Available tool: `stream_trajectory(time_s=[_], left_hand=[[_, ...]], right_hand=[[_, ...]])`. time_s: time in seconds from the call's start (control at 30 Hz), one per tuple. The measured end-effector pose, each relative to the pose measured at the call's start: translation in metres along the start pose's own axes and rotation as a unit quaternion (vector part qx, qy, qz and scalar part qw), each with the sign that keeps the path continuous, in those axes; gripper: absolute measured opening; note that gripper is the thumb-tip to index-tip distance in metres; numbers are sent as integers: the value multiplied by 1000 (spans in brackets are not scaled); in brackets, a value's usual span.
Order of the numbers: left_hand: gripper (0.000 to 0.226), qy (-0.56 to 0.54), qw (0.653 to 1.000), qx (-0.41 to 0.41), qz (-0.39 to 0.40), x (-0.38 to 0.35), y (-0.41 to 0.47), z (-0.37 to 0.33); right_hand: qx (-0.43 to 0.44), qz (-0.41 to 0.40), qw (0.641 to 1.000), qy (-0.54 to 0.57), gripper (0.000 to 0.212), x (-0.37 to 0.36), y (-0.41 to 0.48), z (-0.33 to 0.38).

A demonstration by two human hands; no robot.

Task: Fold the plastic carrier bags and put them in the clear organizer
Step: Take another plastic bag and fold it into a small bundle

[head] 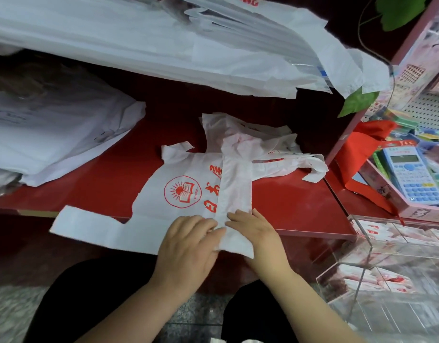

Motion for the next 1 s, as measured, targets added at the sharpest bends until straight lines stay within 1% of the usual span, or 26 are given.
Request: stream_trajectory(time_s=[0.07, 0.1, 0.13, 0.2, 0.23, 0.27, 0.33, 0.37, 0.4, 0.47, 0.53, 0.57, 0.63, 0.73, 0.8, 0.83, 0.87, 0.9, 0.93, 0.97, 1.0], left_hand=[[30, 3, 1000, 8, 21, -3, -5, 11], [36, 2, 999, 16, 34, -3, -8, 21], [35, 4, 999, 27, 44, 1, -11, 32], [30, 2, 996, 66, 58, 15, -13, 57], [27, 0, 993, 87, 73, 23, -10, 69], [21, -4, 988, 121, 95, 30, -9, 81], [25, -64, 961, 227, 147, 38, -9, 111], [26, -113, 941, 272, 167, 38, -11, 123], [27, -146, 926, 297, 184, 38, -11, 133], [28, -161, 912, 323, 196, 41, -6, 151], [23, -160, 903, 354, 182, 43, -3, 171], [18, -161, 897, 370, 179, 40, -3, 180], [11, -150, 884, 402, 187, 34, -6, 194], [15, -110, 879, 422, 193, 28, -8, 200], [24, -45, 891, 421, 165, 31, -3, 200], [29, 3, 902, 413, 130, 37, 4, 197], [31, 52, 918, 385, 85, 44, 12, 187], [31, 84, 939, 333, 34, 48, 24, 171], [32, 91, 962, 256, -1, 44, 36, 147], [35, 82, 982, 169, -18, 37, 51, 117], [37, 68, 994, 83, 0, 23, 62, 85]], right_hand=[[-38, 24, 999, 27, 35, 3, -4, -18], [-65, 35, 997, 37, 37, 4, -6, -28], [-89, 47, 993, 60, 36, 4, -9, -39], [-160, 100, 973, 131, 26, 5, -12, -52], [-200, 116, 960, 158, 17, 5, -13, -57], [-237, 126, 944, 193, 13, 5, -13, -61], [-303, 81, 916, 250, 47, 11, -13, -73], [-334, 49, 904, 264, 52, 12, -12, -80], [-362, 17, 889, 280, 47, 14, -12, -84], [-404, -23, 871, 277, 38, 14, -10, -91], [-426, -39, 864, 266, 19, 14, -5, -94], [-433, -42, 863, 258, 13, 14, -2, -94], [-448, -38, 862, 235, 9, 12, 4, -93], [-471, -35, 858, 204, 13, 11, 10, -96], [-480, -35, 857, 186, 17, 12, 10, -97], [-481, -39, 858, 175, 18, 12, 10, -98], [-482, -43, 859, 166, 19, 13, 9, -98], [-480, -47, 861, 160, 20, 12, 9, -98], [-481, -50, 861, 157, 21, 13, 9, -97], [-481, -54, 861, 156, 22, 12, 9, -98], [-484, -56, 860, 155, 22, 12, 8, -98]])
Point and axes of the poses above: each hand's wrist, its own y-axis towards the middle knuckle, its own x-axis out of the back of the hand, z = x × y, the point moved 9 cm from there along y, towards the middle knuckle, and after that the axes turned 12 degrees about -x, right-handed, at the moved point
